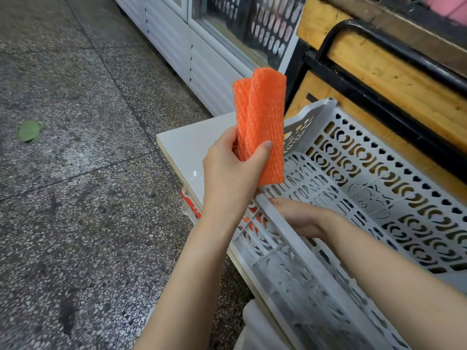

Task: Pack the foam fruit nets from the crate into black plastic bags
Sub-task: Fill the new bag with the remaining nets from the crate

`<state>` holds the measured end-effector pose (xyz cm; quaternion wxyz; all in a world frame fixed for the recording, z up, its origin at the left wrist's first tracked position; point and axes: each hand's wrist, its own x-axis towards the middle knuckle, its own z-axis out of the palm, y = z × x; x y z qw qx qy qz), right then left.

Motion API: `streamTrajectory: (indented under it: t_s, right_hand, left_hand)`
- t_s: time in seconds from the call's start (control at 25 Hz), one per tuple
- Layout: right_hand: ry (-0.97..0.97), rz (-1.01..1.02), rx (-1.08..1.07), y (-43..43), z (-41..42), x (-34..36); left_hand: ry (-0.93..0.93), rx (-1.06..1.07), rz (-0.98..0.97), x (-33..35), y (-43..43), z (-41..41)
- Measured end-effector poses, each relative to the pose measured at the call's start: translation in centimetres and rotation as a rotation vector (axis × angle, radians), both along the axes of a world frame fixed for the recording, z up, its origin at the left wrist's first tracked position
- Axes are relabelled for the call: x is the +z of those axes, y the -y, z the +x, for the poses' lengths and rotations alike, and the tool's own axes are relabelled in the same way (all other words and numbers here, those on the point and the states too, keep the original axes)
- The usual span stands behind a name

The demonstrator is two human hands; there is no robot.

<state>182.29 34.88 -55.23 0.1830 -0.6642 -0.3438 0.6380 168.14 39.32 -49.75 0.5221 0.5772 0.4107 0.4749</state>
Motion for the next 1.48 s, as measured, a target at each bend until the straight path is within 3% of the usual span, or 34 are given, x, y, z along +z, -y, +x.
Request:
streamTrajectory:
  t_s: [0.64, 0.8, 1.08, 1.28, 1.48]
  right_hand:
    - [-0.169, 0.17, -0.121, 2.1, 0.7, 3.9]
    - [0.07, 0.26, -0.225, 3.7, 1.5, 4.9]
    - [0.45, 0.614, -0.599, 9.5, 1.4, 9.4]
    - [0.638, 0.706, -0.482, 14.5, 0.1, 10.5]
    - [0.741, 0.622, -0.471, 19.0, 2.7, 11.9]
  left_hand:
    - [-0.023, -0.023, 0.097, 0.5, 1.2, 2.0]
    - [-0.029, -0.031, 0.117, 0.6, 1.6, 2.2]
    - [-0.14, -0.14, 0.162, 0.4, 5.1, 4.7]
    - [-0.089, -0.305, 0.097, 0.5, 9.7, 7.0]
    - [0.156, -0.652, -0.122, 3.1, 15.5, 6.9]
